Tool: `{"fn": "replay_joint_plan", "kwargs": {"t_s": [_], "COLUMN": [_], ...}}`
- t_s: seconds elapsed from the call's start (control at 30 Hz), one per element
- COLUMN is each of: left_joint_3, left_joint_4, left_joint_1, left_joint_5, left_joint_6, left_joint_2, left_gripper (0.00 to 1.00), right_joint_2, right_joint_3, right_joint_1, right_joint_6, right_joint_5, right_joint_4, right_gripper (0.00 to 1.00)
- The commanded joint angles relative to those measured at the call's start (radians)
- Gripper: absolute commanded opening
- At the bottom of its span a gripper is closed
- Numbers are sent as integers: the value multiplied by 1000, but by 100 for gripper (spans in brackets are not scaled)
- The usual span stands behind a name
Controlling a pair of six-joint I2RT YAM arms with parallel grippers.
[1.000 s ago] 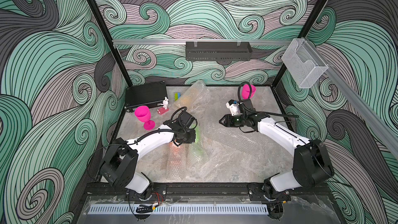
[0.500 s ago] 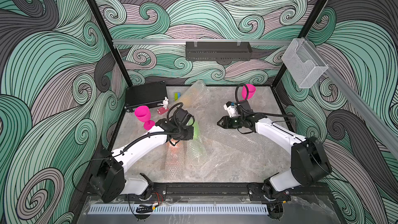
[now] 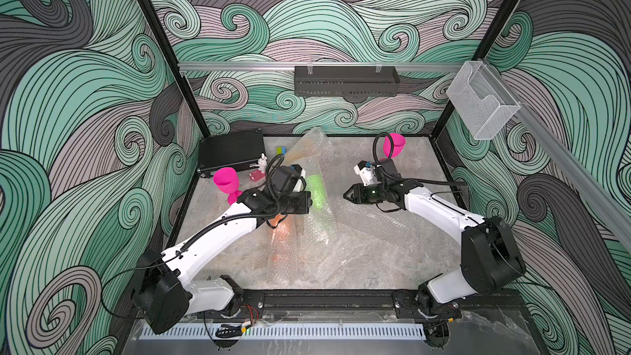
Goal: Unpack wine glasses from bubble wrap
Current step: Pick up the bubble wrap from the center of the board, then place the bubble wrap at the center of the board, then adjust the bubble wrap at the center of the board.
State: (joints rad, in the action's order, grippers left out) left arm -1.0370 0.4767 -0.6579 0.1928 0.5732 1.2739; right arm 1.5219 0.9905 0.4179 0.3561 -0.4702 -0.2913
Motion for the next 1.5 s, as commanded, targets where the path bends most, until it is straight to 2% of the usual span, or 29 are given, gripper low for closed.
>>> {"fn": "replay_joint_plan", "kwargs": {"t_s": [0.0, 0.17, 0.3, 0.67, 0.8, 0.83, 0.97, 1.07, 1.23, 1.47], "left_joint_3": [-8, -32, -29, -95, -122, -132, -176, -181, -172, -63], "left_joint_4": [-94, 12, 68, 351, 358, 359, 350, 326, 325, 255], "left_joint_1": [-10, -38, -55, -66, -72, -76, -102, -105, -90, 24], "left_joint_5": [101, 47, 7, -235, -216, -205, -164, -142, -166, -167], "left_joint_6": [39, 7, -15, -53, -65, -68, -79, -71, -46, -15], "left_joint_2": [46, 105, 101, 205, 254, 269, 305, 282, 207, 38], "left_gripper": [0, 0, 0, 0, 1, 6, 40, 54, 61, 63], "right_joint_2": [-34, -59, -64, -71, -78, -77, -82, -90, -96, -101], "right_joint_3": [-15, -24, -34, -44, -48, -47, -46, -43, -38, 4], "right_joint_1": [5, 5, 5, 5, 5, 6, 7, 10, 52, 224], "right_joint_6": [-7, -22, -21, -20, -20, -20, -22, -21, -10, -1], "right_joint_5": [5, 25, 22, 18, 20, 20, 20, 20, 30, 111], "right_joint_4": [-19, -47, -48, -51, -55, -56, -62, -63, -63, -63], "right_gripper": [43, 44, 44, 44, 44, 44, 44, 44, 45, 54]}}
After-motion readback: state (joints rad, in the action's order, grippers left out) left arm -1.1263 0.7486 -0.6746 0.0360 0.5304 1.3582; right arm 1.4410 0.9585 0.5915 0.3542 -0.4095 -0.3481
